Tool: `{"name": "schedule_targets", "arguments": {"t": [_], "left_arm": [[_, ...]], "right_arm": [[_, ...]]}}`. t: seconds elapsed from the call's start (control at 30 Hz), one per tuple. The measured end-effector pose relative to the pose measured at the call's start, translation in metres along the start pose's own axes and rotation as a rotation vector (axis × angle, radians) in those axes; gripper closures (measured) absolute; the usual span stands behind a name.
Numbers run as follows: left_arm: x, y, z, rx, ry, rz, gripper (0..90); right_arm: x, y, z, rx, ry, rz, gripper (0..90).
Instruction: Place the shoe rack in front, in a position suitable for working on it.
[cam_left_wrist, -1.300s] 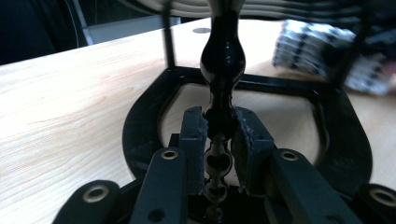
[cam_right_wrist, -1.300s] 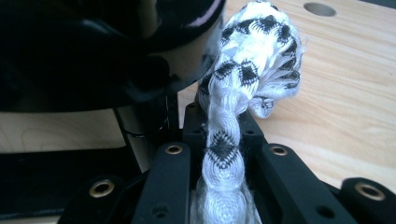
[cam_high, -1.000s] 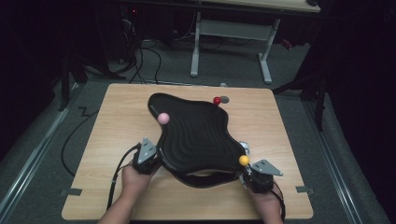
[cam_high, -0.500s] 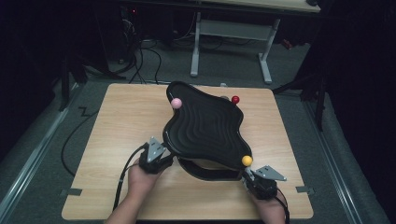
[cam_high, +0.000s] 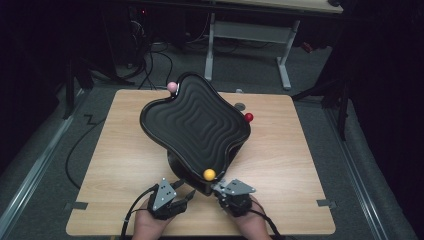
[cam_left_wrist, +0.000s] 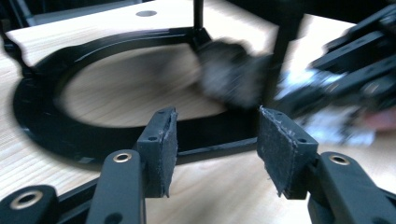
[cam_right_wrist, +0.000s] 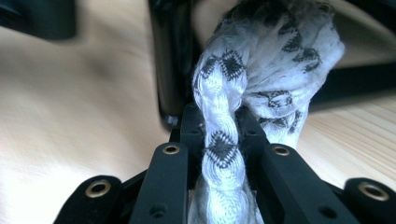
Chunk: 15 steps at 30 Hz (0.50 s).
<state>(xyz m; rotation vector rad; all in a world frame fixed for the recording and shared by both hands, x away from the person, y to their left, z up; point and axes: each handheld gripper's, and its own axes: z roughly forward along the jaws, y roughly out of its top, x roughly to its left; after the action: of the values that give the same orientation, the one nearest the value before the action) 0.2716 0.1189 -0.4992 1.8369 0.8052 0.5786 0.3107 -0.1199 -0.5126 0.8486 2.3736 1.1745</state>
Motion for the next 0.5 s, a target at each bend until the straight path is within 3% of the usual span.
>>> {"name": "schedule_targets", "arguments": {"t": [0.07,0.2,0.3,0.37,0.5], "left_arm": [[-0.003,0.000,-0.001,-0.011,0.000,0.002,48.1],[-0.003,0.004,0.005,-0.026,0.007,-0.010,50.5],[-0.005,0.009,0.017,-0.019,-0.002,-0.024,56.9],[-0.009,0.011,0.021,-0.012,0.010,-0.014,72.0],[-0.015,0.009,0.013,0.001,-0.006,-0.003,74.7]], "right_arm": [[0.011,0.005,0.004,-0.001,0.021,-0.027,77.9],[0.015,0.005,-0.007,-0.032,-0.020,-0.063,77.9],[0.003,0.005,-0.019,-0.079,-0.069,-0.032,78.1],[-0.007,0.006,-0.022,-0.097,-0.097,-0.016,78.0],[-0.023,0.011,-0.013,-0.103,-0.142,-0.014,78.0]]}}
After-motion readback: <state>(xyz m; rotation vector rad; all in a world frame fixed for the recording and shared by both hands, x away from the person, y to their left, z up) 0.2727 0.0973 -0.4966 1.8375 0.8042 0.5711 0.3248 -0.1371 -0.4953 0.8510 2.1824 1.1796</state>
